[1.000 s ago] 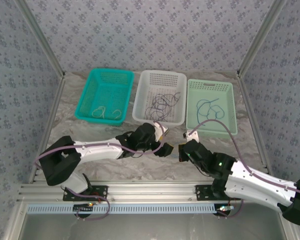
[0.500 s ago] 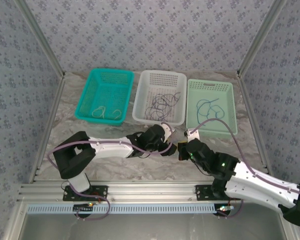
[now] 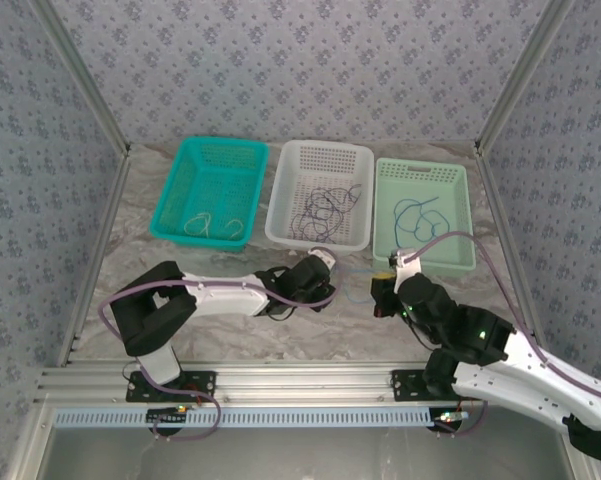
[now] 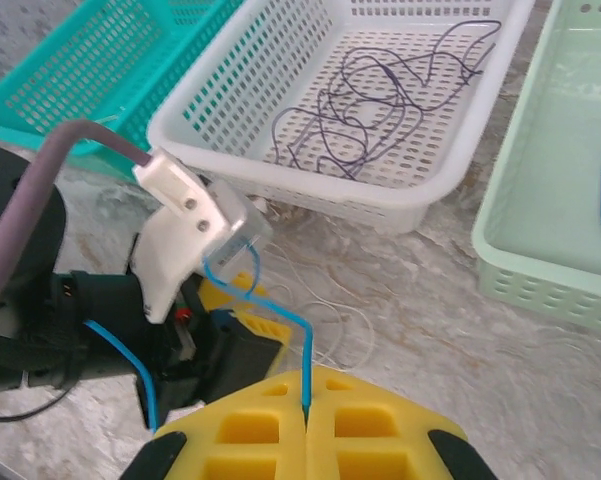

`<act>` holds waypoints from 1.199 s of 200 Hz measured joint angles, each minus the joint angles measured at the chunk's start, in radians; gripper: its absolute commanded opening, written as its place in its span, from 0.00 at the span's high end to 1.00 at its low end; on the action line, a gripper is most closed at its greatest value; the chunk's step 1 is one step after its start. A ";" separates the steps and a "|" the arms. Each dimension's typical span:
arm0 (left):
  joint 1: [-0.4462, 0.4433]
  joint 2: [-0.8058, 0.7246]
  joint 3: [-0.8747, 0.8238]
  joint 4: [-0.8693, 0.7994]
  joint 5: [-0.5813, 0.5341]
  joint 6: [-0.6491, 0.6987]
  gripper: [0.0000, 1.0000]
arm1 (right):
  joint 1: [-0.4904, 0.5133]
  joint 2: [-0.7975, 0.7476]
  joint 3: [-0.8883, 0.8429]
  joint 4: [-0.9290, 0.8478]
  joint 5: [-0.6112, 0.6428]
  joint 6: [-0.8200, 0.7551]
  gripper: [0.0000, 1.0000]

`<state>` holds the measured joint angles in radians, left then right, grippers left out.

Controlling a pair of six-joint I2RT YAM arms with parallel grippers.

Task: Untangle the cables

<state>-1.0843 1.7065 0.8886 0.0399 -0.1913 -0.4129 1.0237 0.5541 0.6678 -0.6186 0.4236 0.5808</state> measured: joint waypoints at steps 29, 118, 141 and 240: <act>0.004 -0.028 -0.037 -0.018 -0.029 -0.016 0.48 | 0.000 0.000 0.019 -0.052 0.013 -0.027 1.00; 0.004 -0.302 -0.150 0.081 -0.044 -0.019 0.30 | 0.000 -0.015 0.048 -0.079 0.059 -0.082 1.00; 0.004 -0.377 -0.180 0.154 0.013 -0.003 0.27 | 0.000 -0.019 0.043 -0.035 0.057 -0.101 1.00; 0.004 -0.376 -0.224 0.361 0.341 0.043 0.26 | -0.023 -0.022 0.042 0.048 0.024 -0.126 1.00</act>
<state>-1.0801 1.3308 0.6643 0.4007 0.1497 -0.3702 1.0004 0.5320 0.7094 -0.5709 0.4480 0.4545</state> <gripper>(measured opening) 0.736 0.059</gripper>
